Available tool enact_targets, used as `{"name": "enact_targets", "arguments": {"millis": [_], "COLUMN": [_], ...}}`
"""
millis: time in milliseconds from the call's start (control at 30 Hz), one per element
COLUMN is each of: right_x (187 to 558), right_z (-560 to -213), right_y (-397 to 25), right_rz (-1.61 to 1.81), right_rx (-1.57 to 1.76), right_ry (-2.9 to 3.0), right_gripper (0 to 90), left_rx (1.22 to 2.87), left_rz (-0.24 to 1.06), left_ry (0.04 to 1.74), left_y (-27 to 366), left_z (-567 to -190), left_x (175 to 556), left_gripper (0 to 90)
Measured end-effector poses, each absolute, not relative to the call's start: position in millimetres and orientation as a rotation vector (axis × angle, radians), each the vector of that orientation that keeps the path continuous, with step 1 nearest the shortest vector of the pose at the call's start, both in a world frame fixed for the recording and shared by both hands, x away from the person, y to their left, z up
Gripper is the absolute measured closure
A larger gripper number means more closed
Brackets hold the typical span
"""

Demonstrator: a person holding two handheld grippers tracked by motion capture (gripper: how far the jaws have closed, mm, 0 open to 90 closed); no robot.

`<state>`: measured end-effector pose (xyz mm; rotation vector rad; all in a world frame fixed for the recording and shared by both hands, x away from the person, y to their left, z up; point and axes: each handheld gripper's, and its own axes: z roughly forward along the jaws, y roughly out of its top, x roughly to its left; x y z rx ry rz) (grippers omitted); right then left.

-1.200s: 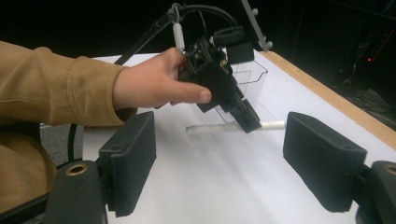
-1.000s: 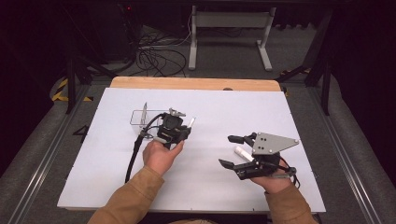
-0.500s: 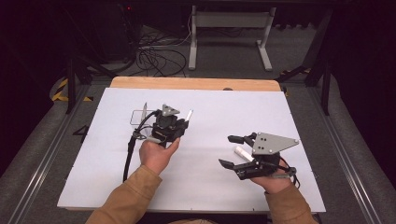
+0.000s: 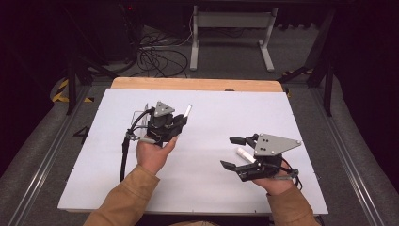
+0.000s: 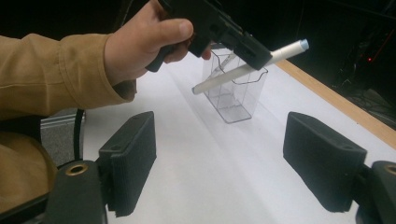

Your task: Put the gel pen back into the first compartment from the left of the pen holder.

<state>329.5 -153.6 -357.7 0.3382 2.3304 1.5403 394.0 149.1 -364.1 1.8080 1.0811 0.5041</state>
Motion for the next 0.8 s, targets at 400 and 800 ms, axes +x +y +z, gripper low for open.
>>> {"name": "enact_targets", "arguments": {"millis": [400, 800], "right_x": [328.7, 329.3], "right_z": [-356.6, -356.9], "right_y": [-154.3, -154.5], "right_rz": [1.542, 1.538], "right_rx": [0.337, 0.338], "right_ry": [2.325, 2.327], "right_gripper": [26.2, 26.2], "left_rx": [1.792, 1.802], "left_rz": [0.518, 0.493], "left_ry": [1.028, 1.014], "left_y": [157.7, 173.2], "left_z": [-352.8, -334.4], "left_x": [391.8, 403.7], "left_gripper": [77.9, 77.9]}}
